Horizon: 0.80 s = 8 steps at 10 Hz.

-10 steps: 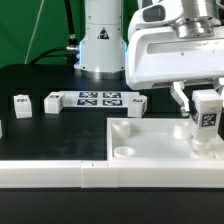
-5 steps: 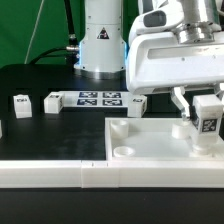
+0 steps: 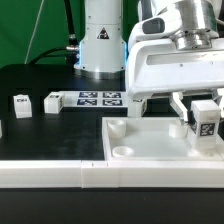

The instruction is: Assemble one leg

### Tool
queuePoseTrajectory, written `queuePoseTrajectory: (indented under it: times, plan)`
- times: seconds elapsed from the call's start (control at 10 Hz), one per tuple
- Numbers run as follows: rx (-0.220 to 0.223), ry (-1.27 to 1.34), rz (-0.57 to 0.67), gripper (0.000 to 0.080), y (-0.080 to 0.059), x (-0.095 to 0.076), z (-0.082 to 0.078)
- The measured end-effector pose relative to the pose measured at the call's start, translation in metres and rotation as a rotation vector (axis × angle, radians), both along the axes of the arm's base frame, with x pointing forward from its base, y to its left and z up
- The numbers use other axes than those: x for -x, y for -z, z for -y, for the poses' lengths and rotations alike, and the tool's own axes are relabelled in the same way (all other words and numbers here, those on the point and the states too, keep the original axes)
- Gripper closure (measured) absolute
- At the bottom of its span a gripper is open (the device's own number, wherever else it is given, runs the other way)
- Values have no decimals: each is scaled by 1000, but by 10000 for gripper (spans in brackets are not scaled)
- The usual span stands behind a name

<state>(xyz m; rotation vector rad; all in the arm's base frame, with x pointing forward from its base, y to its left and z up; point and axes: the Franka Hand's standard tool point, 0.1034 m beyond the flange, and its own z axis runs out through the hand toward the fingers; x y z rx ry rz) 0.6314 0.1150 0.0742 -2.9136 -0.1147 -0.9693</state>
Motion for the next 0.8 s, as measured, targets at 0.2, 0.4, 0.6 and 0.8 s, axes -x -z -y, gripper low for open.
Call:
queuePoseTrajectory:
  times: [0.2,0.4,0.6,0.8]
  plan:
    - [-1,-2,-24,509,1,0,0]
    - [-1,-3,-33,291,3,1,0]
    - [-1,-3,-34,180,3,1,0]
    - [-1,-3,-34,151,3,1,0]
